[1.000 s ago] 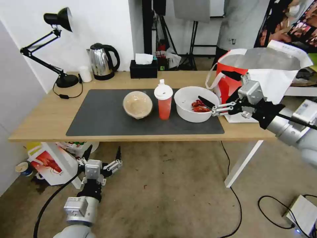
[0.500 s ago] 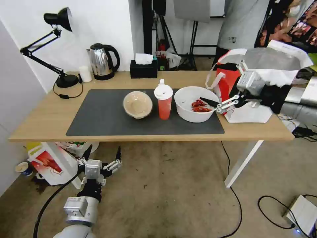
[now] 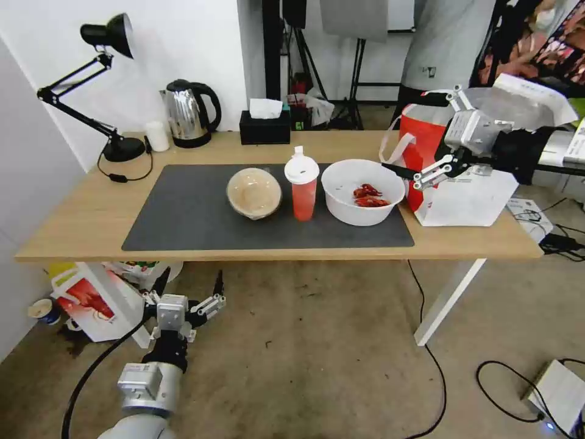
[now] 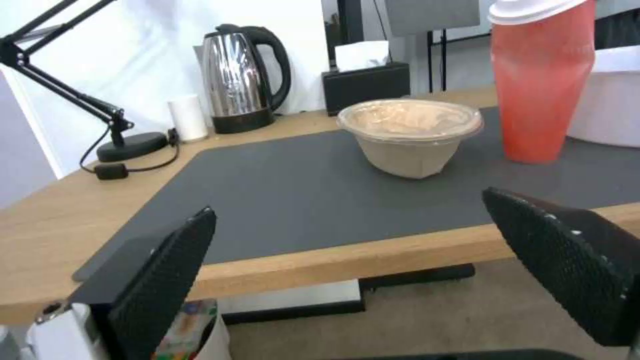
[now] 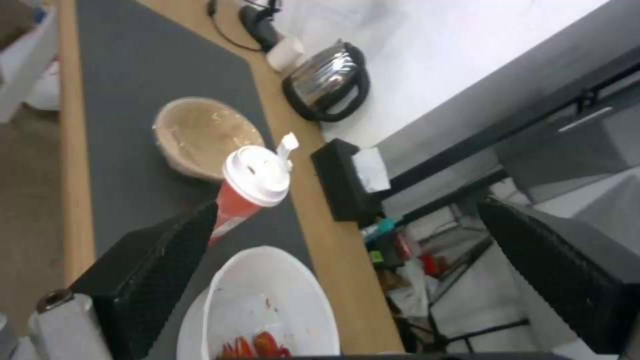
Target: Pick up the trash from the table and place it into the takeout bag.
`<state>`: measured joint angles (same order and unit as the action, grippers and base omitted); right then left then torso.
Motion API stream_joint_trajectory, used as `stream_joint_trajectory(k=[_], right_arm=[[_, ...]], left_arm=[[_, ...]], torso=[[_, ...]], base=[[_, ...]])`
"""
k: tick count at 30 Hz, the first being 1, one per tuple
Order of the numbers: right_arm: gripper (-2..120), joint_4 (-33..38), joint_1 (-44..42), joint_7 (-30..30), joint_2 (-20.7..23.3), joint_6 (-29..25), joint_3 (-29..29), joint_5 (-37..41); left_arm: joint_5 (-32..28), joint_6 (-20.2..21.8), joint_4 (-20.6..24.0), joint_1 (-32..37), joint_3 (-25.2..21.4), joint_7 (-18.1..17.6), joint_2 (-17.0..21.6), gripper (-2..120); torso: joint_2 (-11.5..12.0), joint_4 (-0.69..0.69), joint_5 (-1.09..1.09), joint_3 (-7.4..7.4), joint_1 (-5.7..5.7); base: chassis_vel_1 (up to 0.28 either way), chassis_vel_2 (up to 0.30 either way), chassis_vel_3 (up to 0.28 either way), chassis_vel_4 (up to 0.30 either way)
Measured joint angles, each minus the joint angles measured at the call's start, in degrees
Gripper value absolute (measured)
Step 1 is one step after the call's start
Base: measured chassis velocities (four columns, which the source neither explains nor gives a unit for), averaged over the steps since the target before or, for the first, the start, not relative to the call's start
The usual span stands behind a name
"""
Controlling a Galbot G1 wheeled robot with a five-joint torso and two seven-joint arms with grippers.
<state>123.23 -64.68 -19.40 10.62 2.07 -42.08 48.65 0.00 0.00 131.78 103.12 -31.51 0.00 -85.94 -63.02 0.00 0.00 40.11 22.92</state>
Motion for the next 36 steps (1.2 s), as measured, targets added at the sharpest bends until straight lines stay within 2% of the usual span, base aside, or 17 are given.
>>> stream_joint_trajectory(k=[2, 5, 8, 11, 16, 24, 36], right_arm=[[100, -2.4, -0.5, -3.1, 1.6, -2.3, -0.4, 0.3], [100, -3.1, -0.7, -4.0, 2.6, -2.5, -0.4, 0.4], [100, -3.2, -0.8, -6.3, 3.2, -1.5, -0.4, 1.3], [100, -2.9, -1.0, -11.1, 3.3, 1.4, -0.4, 3.1], [100, -2.9, -1.5, -13.3, 3.7, 2.4, -0.4, 3.4], [100, -4.0, -3.0, -20.5, 8.3, 2.5, -0.3, 5.5], [100, -4.5, -6.1, -22.8, 14.4, 2.4, -2.9, 10.5]], left_arm=[[0.0, 0.0, 0.0, 0.0, 0.0, 0.0, 0.0, 100], [0.0, 0.0, 0.0, 0.0, 0.0, 0.0, 0.0, 100], [0.0, 0.0, 0.0, 0.0, 0.0, 0.0, 0.0, 100], [0.0, 0.0, 0.0, 0.0, 0.0, 0.0, 0.0, 100], [0.0, 0.0, 0.0, 0.0, 0.0, 0.0, 0.0, 100], [0.0, 0.0, 0.0, 0.0, 0.0, 0.0, 0.0, 100], [0.0, 0.0, 0.0, 0.0, 0.0, 0.0, 0.0, 100]], torso=[[0.0, 0.01, 0.0, 0.0, 0.01], [0.0, 0.0, 0.0, 0.0, 0.0], [0.0, 0.01, -0.01, 0.0, 0.0], [0.0, 0.0, 0.0, 0.0, 0.0], [0.0, 0.0, 0.0, 0.0, 0.0], [0.0, 0.0, 0.0, 0.0, 0.0], [0.0, 0.0, 0.0, 0.0, -0.01]], base=[[0.0, 0.0, 0.0, 0.0], [0.0, 0.0, 0.0, 0.0], [0.0, 0.0, 0.0, 0.0], [0.0, 0.0, 0.0, 0.0], [0.0, 0.0, 0.0, 0.0], [0.0, 0.0, 0.0, 0.0], [0.0, 0.0, 0.0, 0.0]])
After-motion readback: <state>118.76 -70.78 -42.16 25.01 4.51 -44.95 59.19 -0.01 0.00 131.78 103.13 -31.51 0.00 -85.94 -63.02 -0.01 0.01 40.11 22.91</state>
